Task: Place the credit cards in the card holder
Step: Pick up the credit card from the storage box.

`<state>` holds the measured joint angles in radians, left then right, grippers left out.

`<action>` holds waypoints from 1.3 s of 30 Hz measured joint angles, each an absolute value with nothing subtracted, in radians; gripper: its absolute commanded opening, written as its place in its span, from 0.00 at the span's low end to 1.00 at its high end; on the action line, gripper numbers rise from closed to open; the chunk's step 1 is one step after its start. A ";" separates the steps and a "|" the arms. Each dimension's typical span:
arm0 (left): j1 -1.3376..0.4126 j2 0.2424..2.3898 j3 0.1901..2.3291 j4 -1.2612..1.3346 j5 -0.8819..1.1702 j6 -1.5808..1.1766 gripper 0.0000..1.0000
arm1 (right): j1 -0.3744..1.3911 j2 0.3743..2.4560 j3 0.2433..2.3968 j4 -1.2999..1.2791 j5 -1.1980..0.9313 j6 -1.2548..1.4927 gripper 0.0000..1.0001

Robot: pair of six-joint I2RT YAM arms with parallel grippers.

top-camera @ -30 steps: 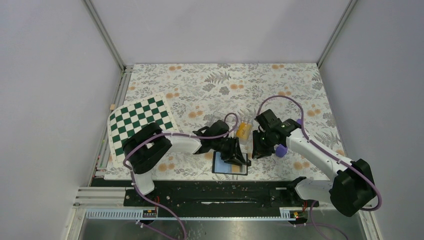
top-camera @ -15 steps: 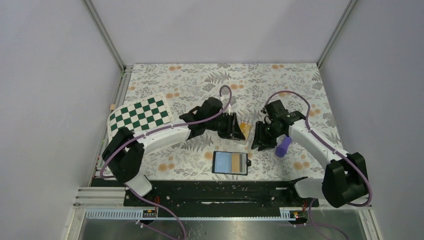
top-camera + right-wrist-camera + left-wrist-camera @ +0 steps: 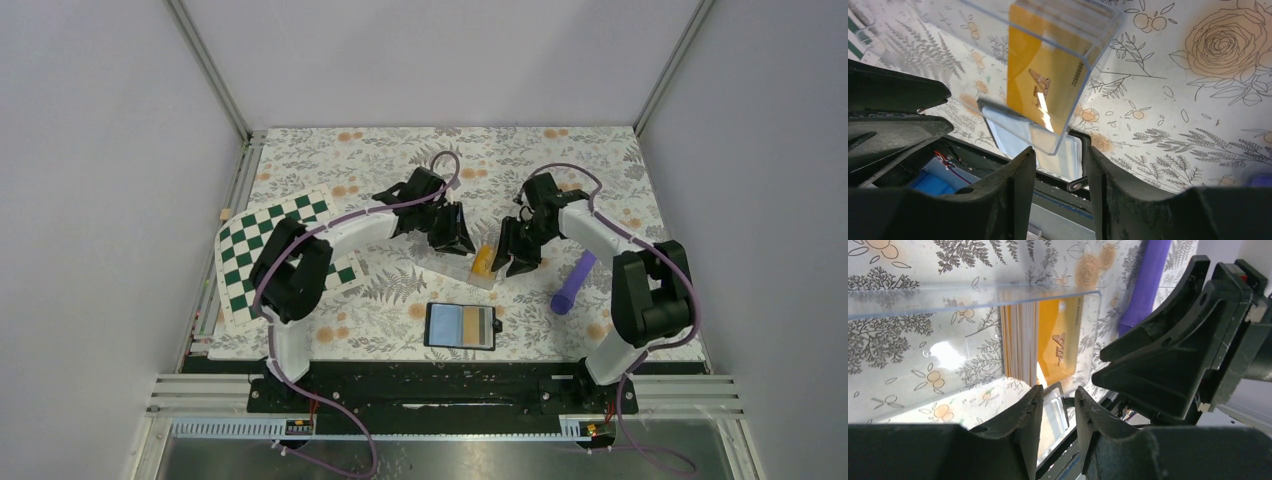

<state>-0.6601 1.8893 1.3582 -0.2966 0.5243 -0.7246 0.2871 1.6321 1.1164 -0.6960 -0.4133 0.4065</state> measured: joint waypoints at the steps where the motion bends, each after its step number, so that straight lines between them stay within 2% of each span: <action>1: -0.661 1.913 1.374 -0.307 0.526 -0.721 0.29 | 0.287 1.651 1.118 -0.695 -0.413 0.406 0.48; 9: -0.683 2.046 1.493 -0.385 0.527 -0.695 0.24 | 0.287 1.703 1.130 -0.697 -0.412 0.399 0.35; 15: -0.704 2.077 1.526 -0.423 0.522 -0.678 0.19 | 0.287 1.707 1.132 -0.696 -0.413 0.396 0.30; 22: -0.715 2.101 1.568 -0.469 0.512 -0.654 0.05 | 0.287 1.719 1.132 -0.697 -0.414 0.396 0.29; 27: -0.724 2.103 1.576 -0.480 0.511 -0.646 0.00 | 0.287 1.720 1.132 -0.697 -0.414 0.396 0.29; 33: -0.733 2.103 1.576 -0.479 0.509 -0.645 0.03 | 0.287 1.720 1.132 -0.697 -0.415 0.396 0.29; 39: -0.734 2.100 1.576 -0.477 0.489 -0.645 0.20 | 0.287 1.720 1.132 -0.697 -0.415 0.396 0.29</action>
<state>-0.7341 2.0998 1.5761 -0.4767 0.4889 -0.6445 0.2867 1.7195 1.1324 -0.6968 -0.4149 0.3958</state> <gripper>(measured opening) 0.146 0.295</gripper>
